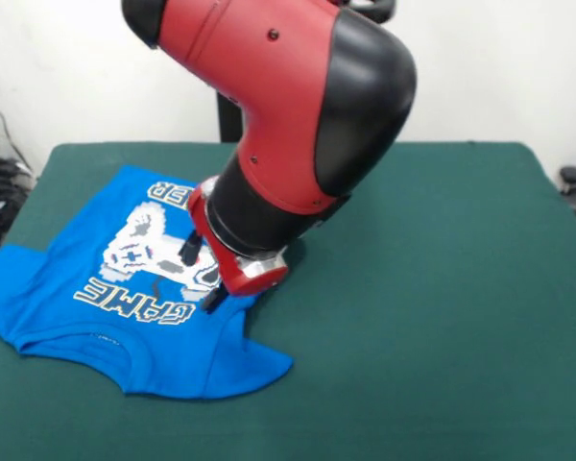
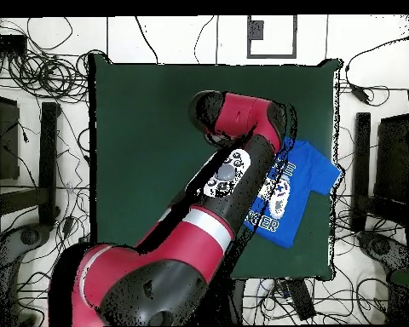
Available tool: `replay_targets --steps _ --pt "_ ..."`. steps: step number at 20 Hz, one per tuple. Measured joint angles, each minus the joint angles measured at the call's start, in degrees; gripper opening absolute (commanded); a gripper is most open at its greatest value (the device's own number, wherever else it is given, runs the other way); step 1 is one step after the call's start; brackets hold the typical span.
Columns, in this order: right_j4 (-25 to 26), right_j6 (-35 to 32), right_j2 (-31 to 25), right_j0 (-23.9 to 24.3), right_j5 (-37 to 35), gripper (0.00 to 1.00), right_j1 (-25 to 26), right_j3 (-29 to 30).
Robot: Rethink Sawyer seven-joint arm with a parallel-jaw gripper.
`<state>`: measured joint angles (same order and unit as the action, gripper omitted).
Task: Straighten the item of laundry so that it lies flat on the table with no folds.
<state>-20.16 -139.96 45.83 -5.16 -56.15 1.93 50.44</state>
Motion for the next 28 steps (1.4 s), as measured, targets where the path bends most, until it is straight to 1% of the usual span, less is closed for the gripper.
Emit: replay_targets --steps 12,28 --pt "0.02 0.00 0.43 0.57 3.51 1.00 0.90 -1.64" --pt "0.02 0.00 0.42 0.44 5.35 1.00 3.62 -3.10"
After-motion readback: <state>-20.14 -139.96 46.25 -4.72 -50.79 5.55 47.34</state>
